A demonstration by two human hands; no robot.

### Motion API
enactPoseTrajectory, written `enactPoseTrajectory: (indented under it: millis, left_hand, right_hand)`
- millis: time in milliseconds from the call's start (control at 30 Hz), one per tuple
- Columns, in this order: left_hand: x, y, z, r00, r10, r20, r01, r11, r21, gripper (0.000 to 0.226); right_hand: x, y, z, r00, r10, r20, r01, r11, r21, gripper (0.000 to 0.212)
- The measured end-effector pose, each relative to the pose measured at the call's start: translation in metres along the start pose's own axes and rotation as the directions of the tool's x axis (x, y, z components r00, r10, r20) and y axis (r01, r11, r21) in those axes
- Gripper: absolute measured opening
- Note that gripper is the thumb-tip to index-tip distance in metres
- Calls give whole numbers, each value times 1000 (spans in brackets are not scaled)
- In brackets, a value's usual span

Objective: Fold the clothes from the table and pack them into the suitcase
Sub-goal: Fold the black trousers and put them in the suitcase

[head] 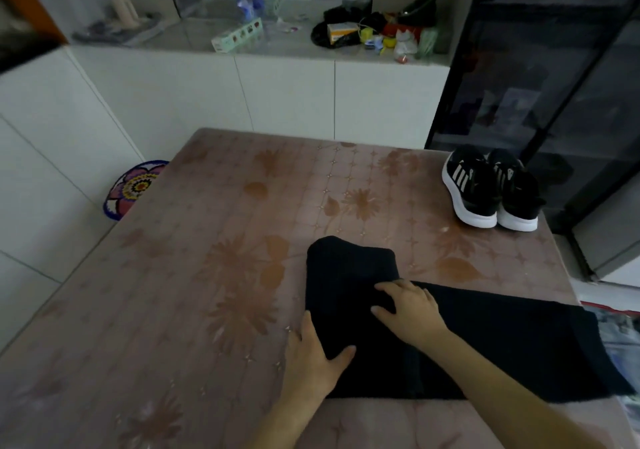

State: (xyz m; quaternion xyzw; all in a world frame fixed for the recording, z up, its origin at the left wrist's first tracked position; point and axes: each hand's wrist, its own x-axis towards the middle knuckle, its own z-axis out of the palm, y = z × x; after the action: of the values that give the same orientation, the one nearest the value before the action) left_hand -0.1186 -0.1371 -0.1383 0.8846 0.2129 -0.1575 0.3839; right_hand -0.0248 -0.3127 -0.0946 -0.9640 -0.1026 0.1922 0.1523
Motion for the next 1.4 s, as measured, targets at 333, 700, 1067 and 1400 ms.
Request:
enactPoseTrajectory:
  millis: [333,700,1067,1400]
  left_hand:
    - [5,7,-9,955,-262,138,283,946,-160,122]
    - [22,-23,-51,972,-236,-8,234,969,-80,75]
    - [-38,23,-57,967,23,-255,-39,998,-57,48]
    - [-91,100,-6,890,449,-83,-431,886,170,53]
  right_hand:
    - [103,-64,-37,903,-385,192,430,803,-412,72]
    - [144,-133,-13,664,-487,568,724,226,-652,71]
    - [115,-69,-72,668,-687,285,706,467,-532,30]
    - [36,85,-88,688,-699,-197,610,703,-365,39]
